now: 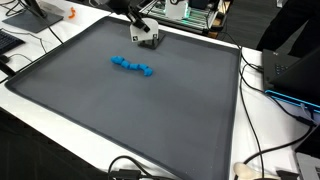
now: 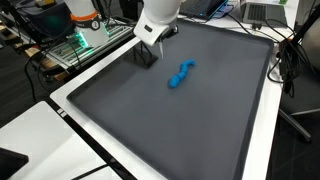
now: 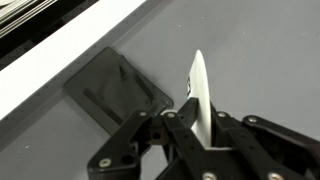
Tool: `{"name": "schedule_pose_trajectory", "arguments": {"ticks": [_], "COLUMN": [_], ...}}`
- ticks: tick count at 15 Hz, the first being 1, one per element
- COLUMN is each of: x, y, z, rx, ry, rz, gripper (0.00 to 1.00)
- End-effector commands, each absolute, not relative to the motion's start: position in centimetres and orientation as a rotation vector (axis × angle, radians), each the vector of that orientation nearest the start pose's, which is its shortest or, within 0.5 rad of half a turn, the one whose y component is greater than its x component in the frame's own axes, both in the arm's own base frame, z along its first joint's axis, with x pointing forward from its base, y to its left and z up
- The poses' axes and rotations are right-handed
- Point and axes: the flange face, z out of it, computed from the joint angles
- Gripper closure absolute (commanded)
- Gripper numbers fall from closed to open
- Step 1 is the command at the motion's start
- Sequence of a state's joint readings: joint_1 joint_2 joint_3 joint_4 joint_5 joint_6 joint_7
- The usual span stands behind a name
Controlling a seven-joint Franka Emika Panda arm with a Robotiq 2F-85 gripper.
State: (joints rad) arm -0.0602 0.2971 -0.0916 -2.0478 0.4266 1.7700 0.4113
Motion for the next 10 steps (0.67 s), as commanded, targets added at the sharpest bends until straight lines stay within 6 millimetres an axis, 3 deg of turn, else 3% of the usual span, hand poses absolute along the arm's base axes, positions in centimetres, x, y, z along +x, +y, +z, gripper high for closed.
{"name": "schedule_pose_trajectory", "arguments": {"ticks": [1,2,3,10], "x": [52.5,52.5,52.3,50.6], "y": [-4.4,-4.4,-4.6,-7.1], "z": [27.0,26.9,26.9,26.3], "rx": [-2.533,-2.533,-2.515,-2.321], "ry": [1.036,1.037,1.063,1.224], "rz": [0.856,0.855,0.858,0.908], "gripper": [0.91,0.91,0.98,0.98]}}
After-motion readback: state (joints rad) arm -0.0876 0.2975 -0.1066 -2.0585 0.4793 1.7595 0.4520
